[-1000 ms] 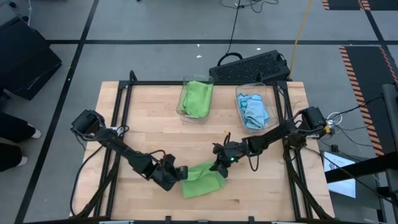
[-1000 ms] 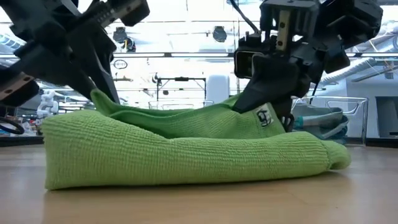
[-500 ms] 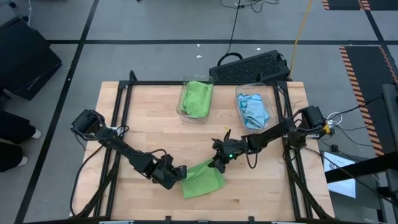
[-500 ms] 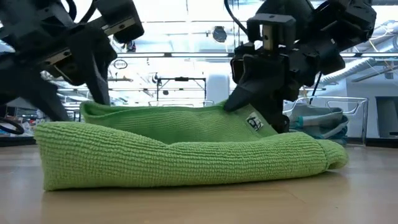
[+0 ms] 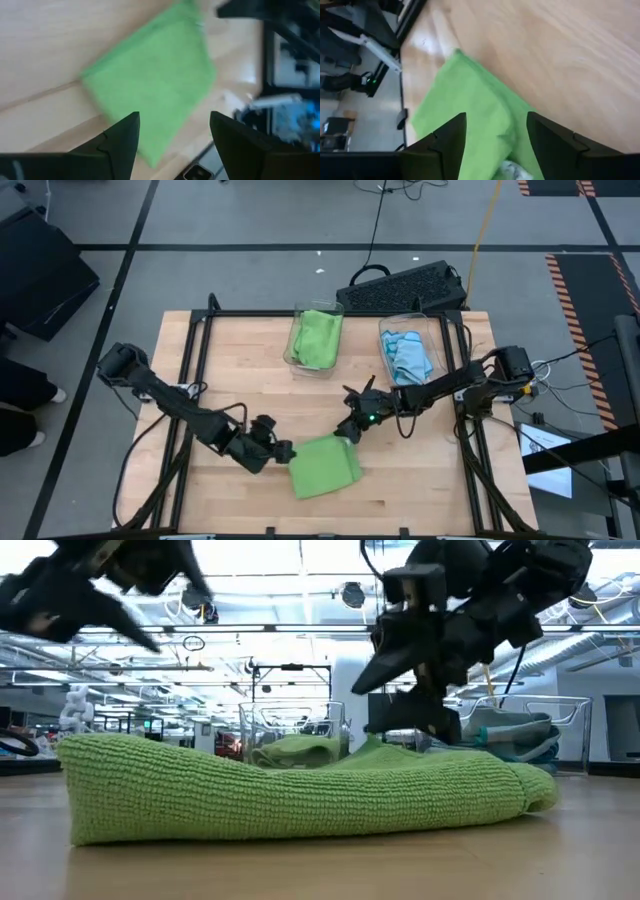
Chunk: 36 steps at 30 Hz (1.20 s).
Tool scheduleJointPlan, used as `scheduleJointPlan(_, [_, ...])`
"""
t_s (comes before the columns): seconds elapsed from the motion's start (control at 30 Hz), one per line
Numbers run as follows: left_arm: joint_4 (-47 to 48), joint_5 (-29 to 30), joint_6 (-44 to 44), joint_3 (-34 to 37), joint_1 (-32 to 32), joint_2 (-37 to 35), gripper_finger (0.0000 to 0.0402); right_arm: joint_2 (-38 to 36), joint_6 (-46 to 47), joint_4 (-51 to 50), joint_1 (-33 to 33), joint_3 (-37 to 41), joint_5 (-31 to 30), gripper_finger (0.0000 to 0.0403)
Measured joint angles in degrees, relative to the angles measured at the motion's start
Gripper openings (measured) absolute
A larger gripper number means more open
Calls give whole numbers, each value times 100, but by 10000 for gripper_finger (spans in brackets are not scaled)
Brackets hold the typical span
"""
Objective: Fold microfiber towels
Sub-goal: Fold the green microfiber towel
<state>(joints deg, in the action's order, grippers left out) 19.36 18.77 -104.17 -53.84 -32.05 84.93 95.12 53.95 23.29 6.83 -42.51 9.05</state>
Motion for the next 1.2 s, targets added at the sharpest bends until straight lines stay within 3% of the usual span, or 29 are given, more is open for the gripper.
scheduleJointPlan(0.17, [-1213,233,1317,0,-43,287,243,-200,-204,291,221,4,-10,190])
scheduleJointPlan(0.4, [-2617,1143,2103,0,-43,1181,239,-131,-421,591,801,3,-208,157])
scheduleJointPlan(0.6, [-3392,1189,2959,0,-17,1969,174,476,-826,1291,903,9,-279,94])
scheduleJointPlan(0.7, [-3233,1159,3228,6,-71,2230,118,942,-845,1853,903,5,-299,55])
scheduleJointPlan(0.87, [-2805,665,2818,4,-53,2659,46,1458,-966,2000,904,0,-465,5])
scheduleJointPlan(1.07, [-2234,227,2948,-28,23,2573,12,1483,-966,2108,810,-2,-440,11])
scheduleJointPlan(1.2, [-1688,-26,3318,9,46,2085,10,862,-902,2061,779,17,-455,6])
